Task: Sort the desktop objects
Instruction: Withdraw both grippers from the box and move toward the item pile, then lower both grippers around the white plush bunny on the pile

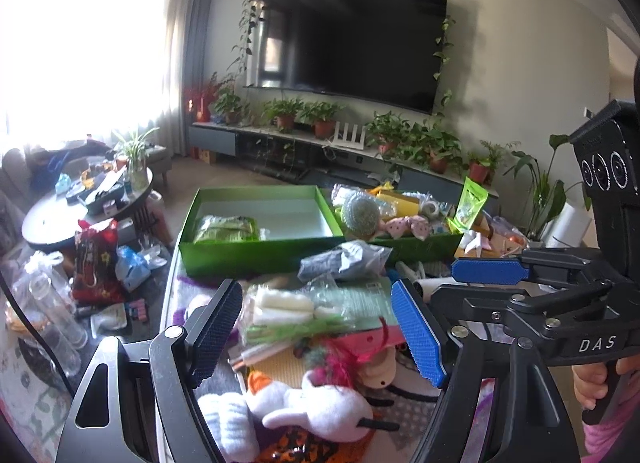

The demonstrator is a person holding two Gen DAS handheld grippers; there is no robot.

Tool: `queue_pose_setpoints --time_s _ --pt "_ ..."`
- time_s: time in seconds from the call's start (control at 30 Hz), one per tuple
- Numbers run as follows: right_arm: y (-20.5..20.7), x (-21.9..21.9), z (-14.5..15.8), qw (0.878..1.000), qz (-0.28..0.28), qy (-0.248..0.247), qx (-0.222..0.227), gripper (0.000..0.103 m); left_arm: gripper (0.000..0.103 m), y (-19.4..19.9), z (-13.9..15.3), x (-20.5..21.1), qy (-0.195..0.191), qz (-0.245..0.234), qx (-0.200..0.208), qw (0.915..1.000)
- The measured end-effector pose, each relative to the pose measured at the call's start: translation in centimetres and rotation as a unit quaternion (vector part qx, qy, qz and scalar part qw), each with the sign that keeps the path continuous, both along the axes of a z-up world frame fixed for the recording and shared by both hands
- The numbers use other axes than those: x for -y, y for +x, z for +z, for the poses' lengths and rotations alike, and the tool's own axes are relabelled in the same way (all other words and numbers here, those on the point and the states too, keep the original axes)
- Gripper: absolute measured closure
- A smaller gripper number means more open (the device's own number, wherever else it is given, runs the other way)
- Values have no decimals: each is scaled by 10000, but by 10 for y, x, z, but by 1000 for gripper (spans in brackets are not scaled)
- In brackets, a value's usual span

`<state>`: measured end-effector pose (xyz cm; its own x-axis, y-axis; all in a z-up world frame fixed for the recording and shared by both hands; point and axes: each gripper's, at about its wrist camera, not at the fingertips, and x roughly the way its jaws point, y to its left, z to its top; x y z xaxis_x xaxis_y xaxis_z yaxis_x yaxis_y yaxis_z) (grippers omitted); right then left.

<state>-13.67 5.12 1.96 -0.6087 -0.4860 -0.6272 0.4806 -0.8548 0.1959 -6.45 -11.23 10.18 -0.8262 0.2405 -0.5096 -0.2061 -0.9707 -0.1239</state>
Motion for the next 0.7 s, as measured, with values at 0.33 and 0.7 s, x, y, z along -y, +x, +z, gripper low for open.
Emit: queue_pose_setpoints --time_s 0.33,0.7 --pt "3 -8 -43 9984 36 -172 531 53 25 -3 -40 11 159 258 535 9981" --pt "0 -7 -86 9943 -110 -149 1047 53 25 -16 -77 23 280 394 996 9939"
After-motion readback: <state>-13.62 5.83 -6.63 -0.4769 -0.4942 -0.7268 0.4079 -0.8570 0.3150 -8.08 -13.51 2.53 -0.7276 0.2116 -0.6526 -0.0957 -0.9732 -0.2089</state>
